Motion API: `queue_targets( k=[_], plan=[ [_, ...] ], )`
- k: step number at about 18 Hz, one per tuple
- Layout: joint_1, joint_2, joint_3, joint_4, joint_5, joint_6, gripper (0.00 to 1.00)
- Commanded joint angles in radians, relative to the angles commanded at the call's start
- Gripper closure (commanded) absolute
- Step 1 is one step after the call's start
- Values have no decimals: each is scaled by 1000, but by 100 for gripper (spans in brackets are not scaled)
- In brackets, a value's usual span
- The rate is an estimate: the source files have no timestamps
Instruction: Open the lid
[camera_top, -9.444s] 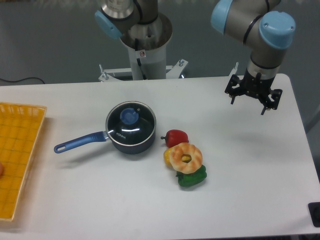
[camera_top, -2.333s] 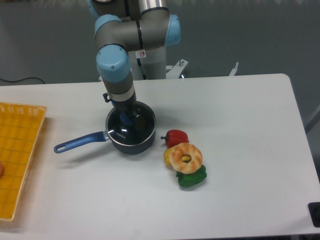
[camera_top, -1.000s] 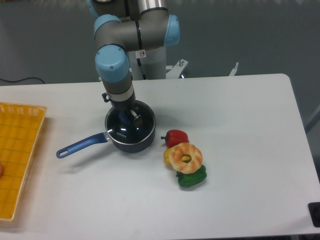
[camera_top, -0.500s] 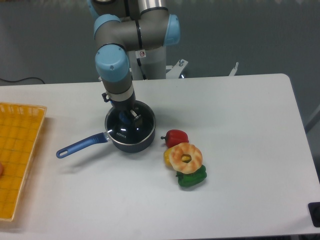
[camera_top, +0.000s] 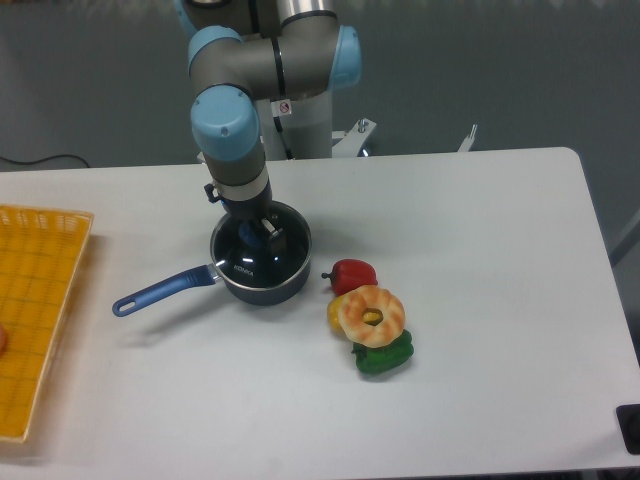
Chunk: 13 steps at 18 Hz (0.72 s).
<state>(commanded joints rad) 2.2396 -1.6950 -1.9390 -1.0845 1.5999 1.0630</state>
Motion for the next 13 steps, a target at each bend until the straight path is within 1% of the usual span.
queue_targets(
  k=[3, 8, 13],
  plan=[
    [0, 6, 6, -9, 3, 2, 33],
    [6, 6, 63, -90, 8, 2, 33],
    [24, 12, 80, -101, 6, 2, 33]
  ],
)
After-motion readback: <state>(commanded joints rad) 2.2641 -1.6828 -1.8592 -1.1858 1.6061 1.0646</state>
